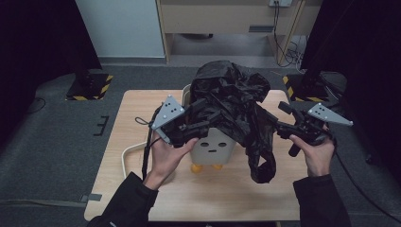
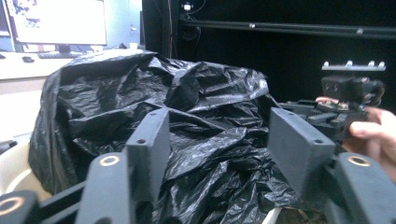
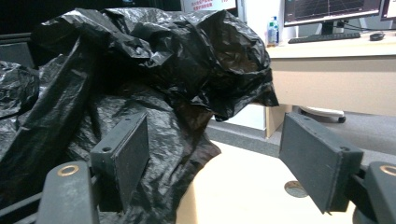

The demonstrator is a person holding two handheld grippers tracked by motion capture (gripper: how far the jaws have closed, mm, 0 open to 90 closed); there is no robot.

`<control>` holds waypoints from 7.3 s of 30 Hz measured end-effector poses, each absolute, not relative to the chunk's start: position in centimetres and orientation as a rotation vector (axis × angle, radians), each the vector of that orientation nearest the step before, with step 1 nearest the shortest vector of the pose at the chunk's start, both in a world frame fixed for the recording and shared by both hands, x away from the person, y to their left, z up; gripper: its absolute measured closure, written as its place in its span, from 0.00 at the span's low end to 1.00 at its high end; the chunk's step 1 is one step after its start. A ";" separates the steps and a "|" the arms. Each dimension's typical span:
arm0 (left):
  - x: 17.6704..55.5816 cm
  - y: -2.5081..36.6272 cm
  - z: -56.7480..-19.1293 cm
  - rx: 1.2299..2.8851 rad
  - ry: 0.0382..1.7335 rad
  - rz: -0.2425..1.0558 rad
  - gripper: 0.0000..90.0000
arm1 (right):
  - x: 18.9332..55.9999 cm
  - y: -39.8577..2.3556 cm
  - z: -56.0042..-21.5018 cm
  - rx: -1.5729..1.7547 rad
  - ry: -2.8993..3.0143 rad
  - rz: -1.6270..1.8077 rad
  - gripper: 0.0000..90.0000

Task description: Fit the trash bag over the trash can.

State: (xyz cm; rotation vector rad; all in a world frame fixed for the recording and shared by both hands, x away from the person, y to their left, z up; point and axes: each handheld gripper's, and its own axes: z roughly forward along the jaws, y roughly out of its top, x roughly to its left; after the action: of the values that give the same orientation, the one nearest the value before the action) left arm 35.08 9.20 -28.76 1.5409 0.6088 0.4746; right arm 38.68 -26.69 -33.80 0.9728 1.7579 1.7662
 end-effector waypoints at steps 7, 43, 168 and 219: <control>35.3 8.6 -28.5 1.609 0.610 0.516 0.68 | 38.8 -26.0 -34.2 0.966 1.785 1.787 0.29; 34.3 19.8 -32.0 1.490 0.751 0.504 1.00 | 38.3 -24.7 -33.8 0.919 1.796 1.859 0.33; 41.9 19.0 -29.9 1.423 0.866 0.554 0.98 | 46.4 -20.5 -31.3 0.845 1.720 1.865 0.98; 45.4 19.2 -37.0 1.723 1.234 0.405 0.71 | 50.2 -18.5 -39.6 1.095 2.312 1.148 0.86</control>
State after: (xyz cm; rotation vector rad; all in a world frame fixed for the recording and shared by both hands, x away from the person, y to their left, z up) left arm 45.38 19.21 -36.98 1.7231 1.2338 0.4048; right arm 50.16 -18.48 -39.62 1.0955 2.3117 1.1482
